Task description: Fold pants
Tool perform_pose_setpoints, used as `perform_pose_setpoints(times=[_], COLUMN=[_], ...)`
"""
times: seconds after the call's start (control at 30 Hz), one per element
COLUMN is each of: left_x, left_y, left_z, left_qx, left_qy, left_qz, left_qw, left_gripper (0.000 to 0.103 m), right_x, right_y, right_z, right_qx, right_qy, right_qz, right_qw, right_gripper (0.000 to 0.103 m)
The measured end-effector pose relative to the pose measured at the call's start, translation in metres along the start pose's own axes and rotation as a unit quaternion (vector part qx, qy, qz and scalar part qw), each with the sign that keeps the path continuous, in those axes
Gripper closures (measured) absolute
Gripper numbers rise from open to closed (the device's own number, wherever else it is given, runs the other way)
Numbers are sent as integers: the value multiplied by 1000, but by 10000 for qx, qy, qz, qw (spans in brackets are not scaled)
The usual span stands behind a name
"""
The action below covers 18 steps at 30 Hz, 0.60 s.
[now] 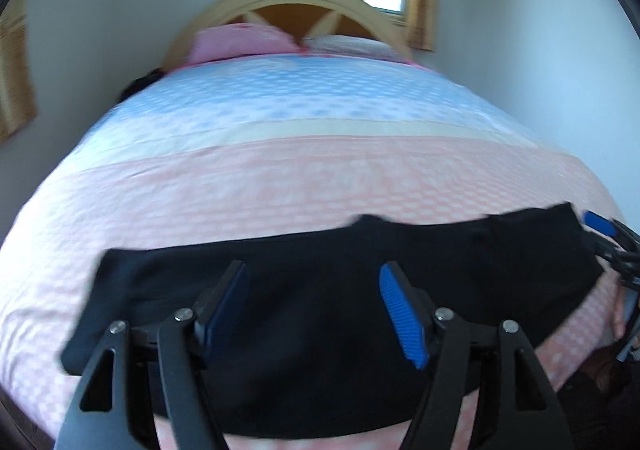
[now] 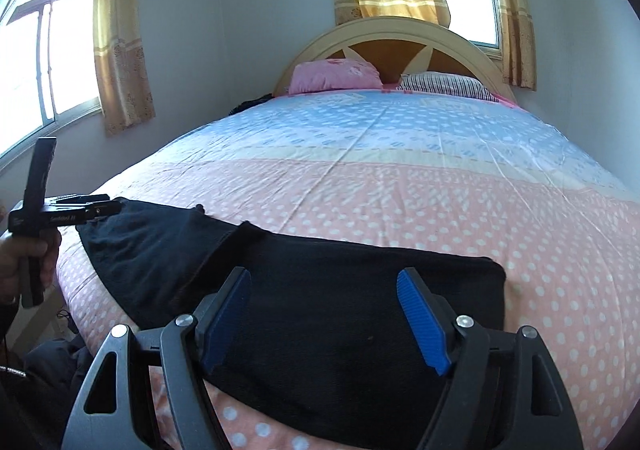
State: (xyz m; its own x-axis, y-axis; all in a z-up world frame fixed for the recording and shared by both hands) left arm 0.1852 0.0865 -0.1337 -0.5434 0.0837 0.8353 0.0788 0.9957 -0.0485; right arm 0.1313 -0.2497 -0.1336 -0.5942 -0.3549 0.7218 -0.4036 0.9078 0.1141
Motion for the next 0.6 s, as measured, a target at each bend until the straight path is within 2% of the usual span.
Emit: perform_pose_setpoints(times=[0.1,0.2,0.23,0.3,0.4,0.6], left_x=[2,0,-4,-13,-29,-29], left_y=[57,103,114,131,140,148], left_z=[9,21,25,34,43,46], left_qx=[393,833,999,1356,1717,1870], left_qy=[78,146,217,305,429,361], left_qz=[-507,-698,-642,-334,135,200], left_qw=[9979,9940,9927,9897,9841,9815], left_gripper=[32,35,37,49,50,46], right_x=[5,9,9,6,5,4], right_y=[8,11,10,8,4,4], right_z=[0,-1,-1,0,3,6], right_qx=[122,116,98,42,-43,-48], right_qy=[-115,-208,-207,-168,-133,-99], right_qz=[15,-3,-5,22,29,26], right_qw=[9999,9997,9997,9998,9999,9999], right_gripper=[26,26,26,26,26,26])
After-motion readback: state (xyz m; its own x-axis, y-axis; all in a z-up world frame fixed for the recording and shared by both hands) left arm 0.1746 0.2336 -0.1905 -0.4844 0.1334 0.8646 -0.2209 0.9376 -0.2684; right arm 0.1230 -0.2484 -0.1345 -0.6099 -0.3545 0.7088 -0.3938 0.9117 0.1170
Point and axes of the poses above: each gripper's, at about its wrist camera, not at the fingertips, and x roughly against the way its jaws point, y to its left, z to its underside, the point moved 4 cm from there along -x, roughly the way its jaws point, and after that the axes turned 15 degrees about y, right-handed, at the moved point
